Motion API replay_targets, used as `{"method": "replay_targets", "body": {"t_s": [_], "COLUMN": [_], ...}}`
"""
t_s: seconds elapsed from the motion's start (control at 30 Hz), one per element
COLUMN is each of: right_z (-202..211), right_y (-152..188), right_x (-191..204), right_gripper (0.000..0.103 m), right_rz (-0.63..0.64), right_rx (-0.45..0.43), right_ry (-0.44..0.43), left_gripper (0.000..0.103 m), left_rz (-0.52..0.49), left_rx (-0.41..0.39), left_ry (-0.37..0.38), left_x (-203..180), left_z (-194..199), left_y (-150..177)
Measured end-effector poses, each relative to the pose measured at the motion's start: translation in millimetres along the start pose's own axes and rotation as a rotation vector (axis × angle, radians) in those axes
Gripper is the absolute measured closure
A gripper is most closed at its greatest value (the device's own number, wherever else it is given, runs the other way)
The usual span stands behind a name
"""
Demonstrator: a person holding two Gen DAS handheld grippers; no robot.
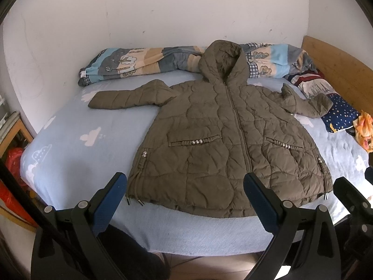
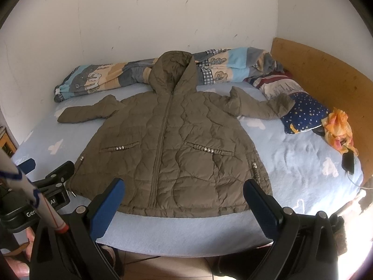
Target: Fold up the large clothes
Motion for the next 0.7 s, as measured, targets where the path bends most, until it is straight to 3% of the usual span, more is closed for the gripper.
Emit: {"method": "replay_targets", "body": {"t_s": [0.37,0.5,0.7], "right_z": [-12,-26,-49], "right_y": [-3,-15,-64], "right_x": [-13,-36,-113], "right_gripper": [0.000,0.000,0.000], "right_rz": [-0.031,-0.063,-0.155], "right_rx": [0.025,0.037,0.004], "right_ry": [-0.002,-0.013,0.050], "left_gripper": [0.003,0.003,0.003], "left_rz": [-0.045,-0.082,-0.103], "left_rx": [-0.013,-0.067,-0.136], "left_ry": [-0.013,-0.025,0.002], "left_x": [-8,-12,-27], "left_z": [-10,-25,-68], "left_y": [-6,-43,-124]}}
Point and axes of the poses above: each gripper's, at about its wrist camera, not at the fingertips, and z roughly against the way its jaws point, x to its left, y to its underside, the point moved 3 cm from there along -z, roughly the way its jaws point, and after that the axes turned 1 degree about x, right-handed, at the moved point
